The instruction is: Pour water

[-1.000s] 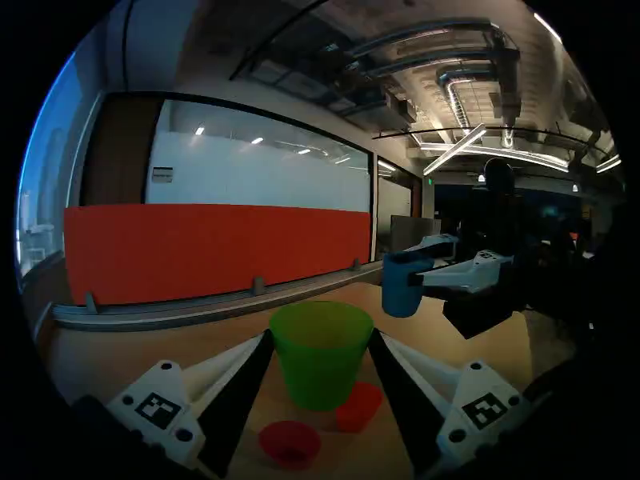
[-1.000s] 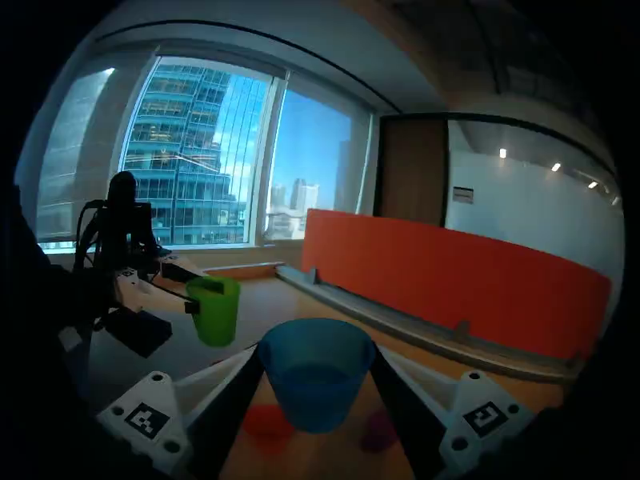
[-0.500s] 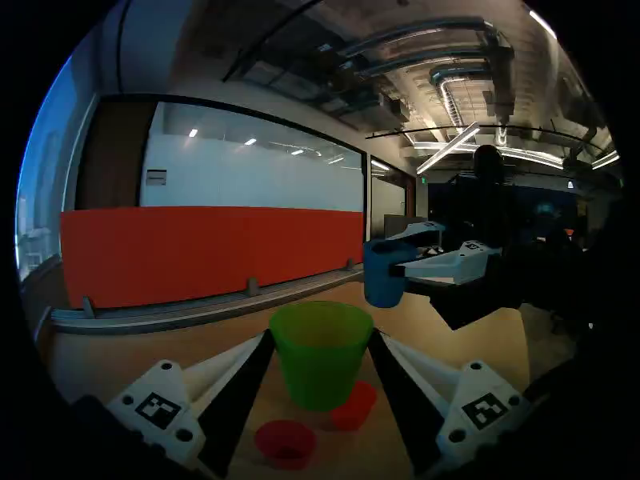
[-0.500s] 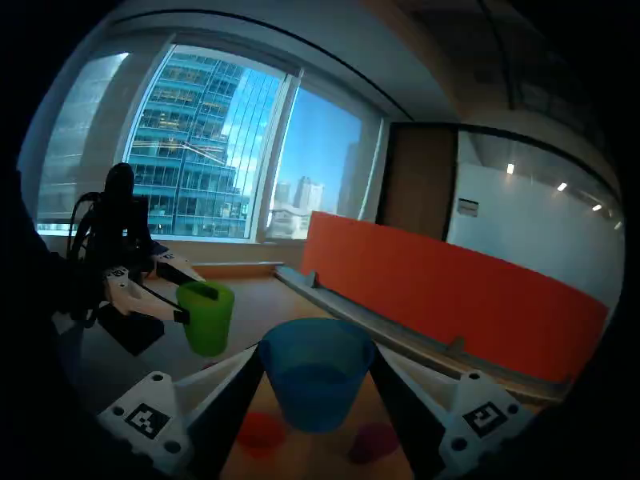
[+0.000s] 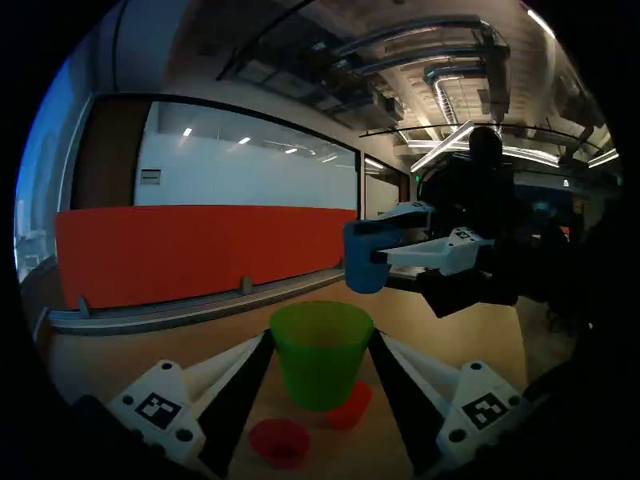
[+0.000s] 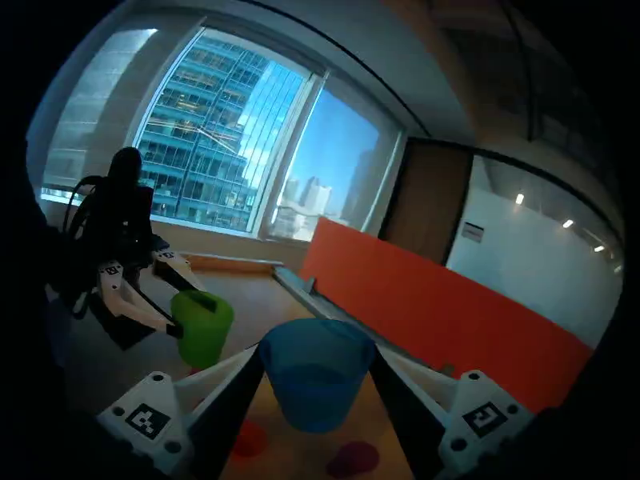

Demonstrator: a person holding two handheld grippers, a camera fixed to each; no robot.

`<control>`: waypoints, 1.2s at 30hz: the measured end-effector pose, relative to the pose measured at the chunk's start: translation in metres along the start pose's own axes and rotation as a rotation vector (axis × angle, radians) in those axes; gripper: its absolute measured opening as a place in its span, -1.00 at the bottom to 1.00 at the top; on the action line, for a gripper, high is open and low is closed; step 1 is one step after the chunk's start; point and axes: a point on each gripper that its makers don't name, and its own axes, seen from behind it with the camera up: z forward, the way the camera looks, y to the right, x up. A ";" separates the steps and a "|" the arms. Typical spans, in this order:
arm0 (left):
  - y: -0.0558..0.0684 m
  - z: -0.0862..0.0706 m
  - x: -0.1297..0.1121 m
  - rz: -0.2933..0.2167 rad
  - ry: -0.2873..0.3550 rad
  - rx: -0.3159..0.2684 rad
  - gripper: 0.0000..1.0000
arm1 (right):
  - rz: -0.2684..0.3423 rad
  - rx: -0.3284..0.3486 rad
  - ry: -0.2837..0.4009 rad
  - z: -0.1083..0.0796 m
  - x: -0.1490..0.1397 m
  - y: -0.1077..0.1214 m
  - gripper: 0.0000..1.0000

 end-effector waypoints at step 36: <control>0.015 0.003 0.001 0.017 0.009 -0.034 0.71 | -0.360 0.023 0.035 0.028 0.054 0.003 0.82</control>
